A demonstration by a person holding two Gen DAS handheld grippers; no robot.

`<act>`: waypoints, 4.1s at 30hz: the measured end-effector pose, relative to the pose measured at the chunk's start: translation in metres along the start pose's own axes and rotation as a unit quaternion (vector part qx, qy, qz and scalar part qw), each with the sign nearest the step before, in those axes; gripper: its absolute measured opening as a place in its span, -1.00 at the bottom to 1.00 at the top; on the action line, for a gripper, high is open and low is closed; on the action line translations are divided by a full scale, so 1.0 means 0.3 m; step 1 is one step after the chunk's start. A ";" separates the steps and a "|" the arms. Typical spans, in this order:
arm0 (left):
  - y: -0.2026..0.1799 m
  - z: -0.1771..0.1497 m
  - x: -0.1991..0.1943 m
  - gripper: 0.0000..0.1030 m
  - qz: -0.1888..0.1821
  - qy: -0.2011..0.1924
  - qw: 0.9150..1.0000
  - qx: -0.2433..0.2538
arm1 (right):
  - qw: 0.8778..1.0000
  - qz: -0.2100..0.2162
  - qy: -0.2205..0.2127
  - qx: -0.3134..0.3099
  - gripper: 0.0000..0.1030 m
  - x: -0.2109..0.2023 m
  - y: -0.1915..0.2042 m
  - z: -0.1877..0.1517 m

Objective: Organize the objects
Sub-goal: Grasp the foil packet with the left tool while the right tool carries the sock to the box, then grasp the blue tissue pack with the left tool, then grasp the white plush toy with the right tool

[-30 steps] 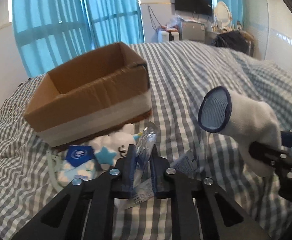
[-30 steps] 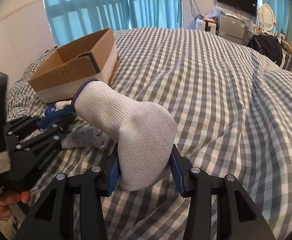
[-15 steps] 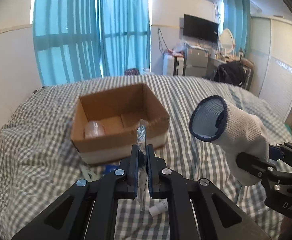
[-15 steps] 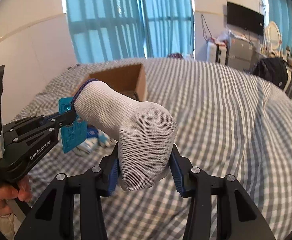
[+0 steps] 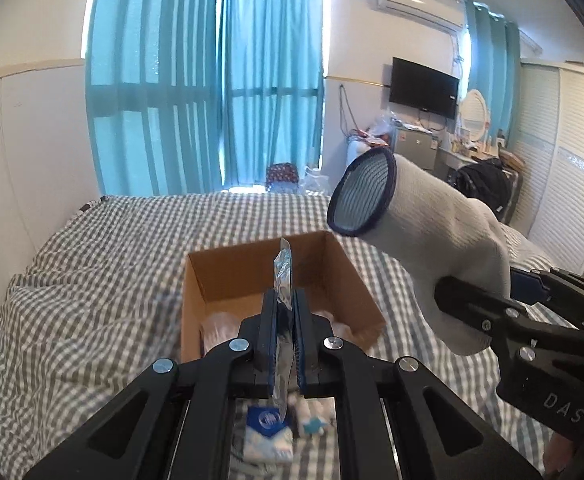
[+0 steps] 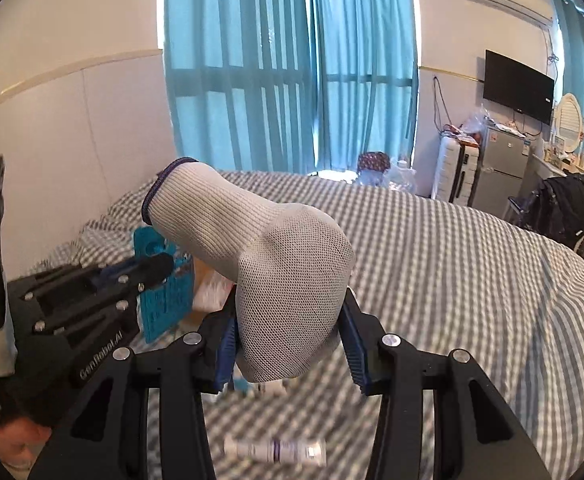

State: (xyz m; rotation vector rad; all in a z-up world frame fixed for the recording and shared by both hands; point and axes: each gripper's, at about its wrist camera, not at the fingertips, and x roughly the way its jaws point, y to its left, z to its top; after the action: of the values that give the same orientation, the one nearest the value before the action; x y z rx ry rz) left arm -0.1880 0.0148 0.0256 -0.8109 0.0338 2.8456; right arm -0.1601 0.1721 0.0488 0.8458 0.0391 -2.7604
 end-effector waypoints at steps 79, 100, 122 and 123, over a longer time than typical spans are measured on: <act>0.122 -0.480 -0.077 1.00 0.099 0.096 0.990 -0.030 | 0.996 -0.032 0.081 -0.034 0.74 0.024 0.045 -0.394; 0.007 -0.563 0.303 0.08 0.059 0.161 0.985 0.020 | 0.986 -0.009 0.164 0.042 0.74 0.313 -0.101 -0.545; 0.286 -0.505 0.156 0.03 0.092 0.127 0.985 -0.064 | 0.988 0.002 0.153 -0.009 0.74 0.440 0.126 -0.419; 0.292 -0.510 0.161 0.03 0.090 0.131 0.985 -0.067 | 0.988 0.002 0.156 -0.009 0.74 0.464 0.137 -0.415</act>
State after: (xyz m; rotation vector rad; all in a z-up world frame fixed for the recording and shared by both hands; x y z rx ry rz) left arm -0.1646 -0.0742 -0.1324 -1.2663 -0.0519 2.9091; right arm -0.1929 0.1122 -0.1300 1.2631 0.1208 -2.5919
